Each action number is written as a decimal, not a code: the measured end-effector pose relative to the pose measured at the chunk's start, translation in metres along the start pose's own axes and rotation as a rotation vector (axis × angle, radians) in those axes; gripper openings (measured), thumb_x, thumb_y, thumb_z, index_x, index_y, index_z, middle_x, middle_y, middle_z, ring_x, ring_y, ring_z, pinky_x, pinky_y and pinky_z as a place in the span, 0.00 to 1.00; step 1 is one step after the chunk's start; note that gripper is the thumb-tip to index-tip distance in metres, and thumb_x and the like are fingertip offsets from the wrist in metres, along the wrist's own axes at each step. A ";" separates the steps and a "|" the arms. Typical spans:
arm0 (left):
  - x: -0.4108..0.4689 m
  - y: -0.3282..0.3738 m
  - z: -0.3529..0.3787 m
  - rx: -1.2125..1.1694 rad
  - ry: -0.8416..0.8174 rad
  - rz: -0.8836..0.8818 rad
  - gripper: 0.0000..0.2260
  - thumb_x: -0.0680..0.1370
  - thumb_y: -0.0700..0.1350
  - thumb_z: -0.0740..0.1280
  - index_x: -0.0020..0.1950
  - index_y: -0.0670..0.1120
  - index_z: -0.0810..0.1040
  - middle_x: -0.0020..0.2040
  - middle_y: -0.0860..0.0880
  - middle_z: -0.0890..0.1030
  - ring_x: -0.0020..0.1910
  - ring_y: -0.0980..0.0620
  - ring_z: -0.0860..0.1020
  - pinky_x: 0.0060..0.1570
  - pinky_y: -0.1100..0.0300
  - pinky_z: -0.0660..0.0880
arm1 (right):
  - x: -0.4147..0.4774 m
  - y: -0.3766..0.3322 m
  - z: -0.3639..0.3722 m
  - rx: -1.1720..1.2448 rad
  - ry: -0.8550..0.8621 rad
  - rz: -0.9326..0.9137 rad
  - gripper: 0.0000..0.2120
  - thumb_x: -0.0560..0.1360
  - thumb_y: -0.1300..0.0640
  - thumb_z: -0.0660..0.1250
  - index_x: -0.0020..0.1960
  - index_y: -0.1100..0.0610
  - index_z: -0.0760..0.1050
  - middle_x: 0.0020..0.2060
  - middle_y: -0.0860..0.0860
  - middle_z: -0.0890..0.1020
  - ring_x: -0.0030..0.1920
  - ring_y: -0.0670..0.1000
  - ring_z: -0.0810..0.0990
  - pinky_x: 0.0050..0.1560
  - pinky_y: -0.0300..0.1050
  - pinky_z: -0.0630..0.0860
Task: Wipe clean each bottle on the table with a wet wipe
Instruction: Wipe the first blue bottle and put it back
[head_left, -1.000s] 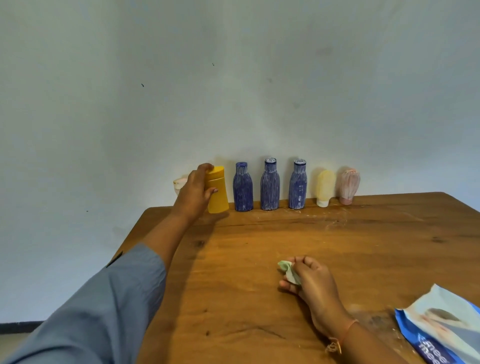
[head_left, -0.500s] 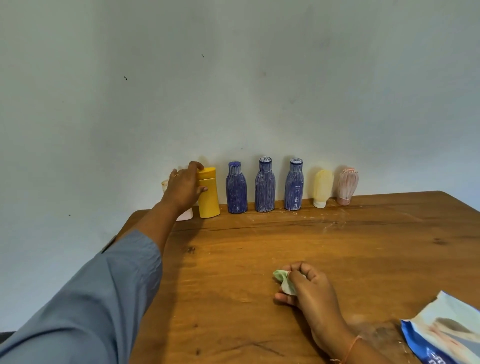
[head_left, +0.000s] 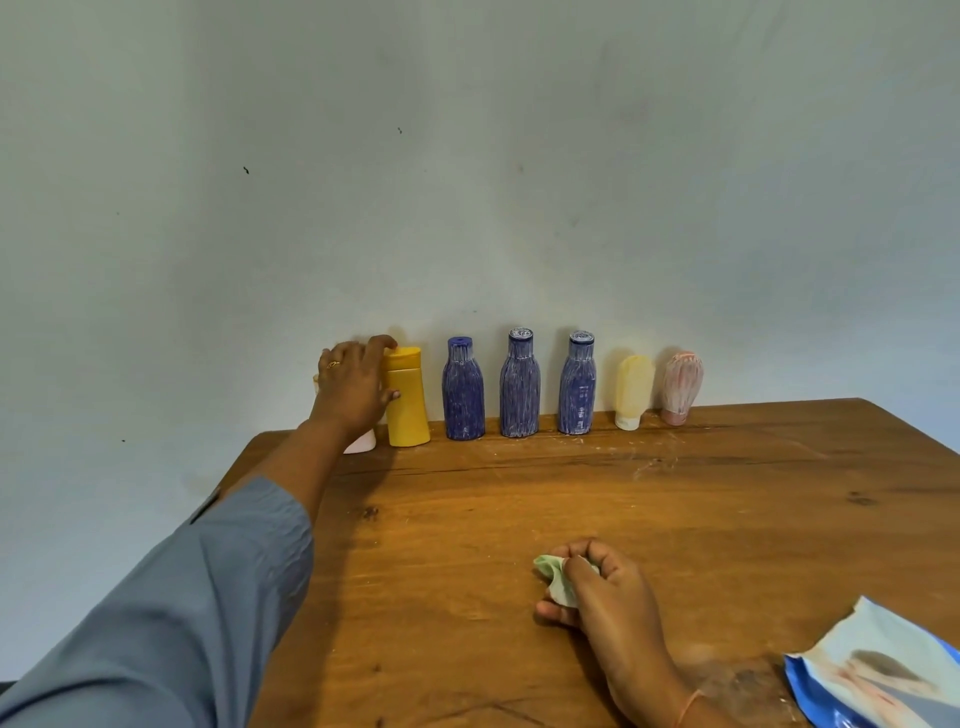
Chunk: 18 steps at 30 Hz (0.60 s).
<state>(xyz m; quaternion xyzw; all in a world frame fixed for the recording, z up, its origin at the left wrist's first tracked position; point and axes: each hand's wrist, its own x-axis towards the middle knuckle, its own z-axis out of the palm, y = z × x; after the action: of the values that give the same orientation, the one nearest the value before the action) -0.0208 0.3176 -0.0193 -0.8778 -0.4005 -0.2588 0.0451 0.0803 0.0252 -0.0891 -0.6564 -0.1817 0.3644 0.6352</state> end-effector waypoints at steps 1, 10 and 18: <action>0.000 0.000 0.000 -0.002 -0.003 -0.002 0.26 0.73 0.47 0.70 0.68 0.46 0.65 0.66 0.39 0.70 0.67 0.38 0.64 0.68 0.45 0.57 | 0.000 0.000 0.000 -0.001 0.001 -0.002 0.09 0.77 0.65 0.59 0.45 0.62 0.78 0.46 0.59 0.81 0.30 0.51 0.81 0.28 0.38 0.78; 0.001 0.012 -0.006 -0.124 0.167 0.082 0.29 0.71 0.47 0.72 0.69 0.43 0.65 0.68 0.41 0.67 0.71 0.39 0.59 0.69 0.45 0.57 | -0.003 0.001 0.001 0.001 0.023 -0.038 0.08 0.77 0.65 0.60 0.45 0.59 0.77 0.46 0.59 0.82 0.32 0.53 0.81 0.31 0.42 0.80; 0.019 0.062 -0.007 0.097 0.073 0.231 0.21 0.81 0.46 0.56 0.74 0.51 0.58 0.75 0.48 0.61 0.76 0.45 0.49 0.71 0.44 0.39 | -0.008 -0.003 0.002 -0.007 0.062 -0.080 0.07 0.77 0.65 0.60 0.46 0.57 0.76 0.45 0.55 0.79 0.36 0.52 0.82 0.33 0.46 0.81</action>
<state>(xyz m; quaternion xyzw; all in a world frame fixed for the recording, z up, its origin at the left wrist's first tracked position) 0.0321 0.2868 0.0039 -0.9049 -0.3067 -0.2642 0.1314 0.0744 0.0214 -0.0846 -0.6617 -0.1895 0.3176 0.6522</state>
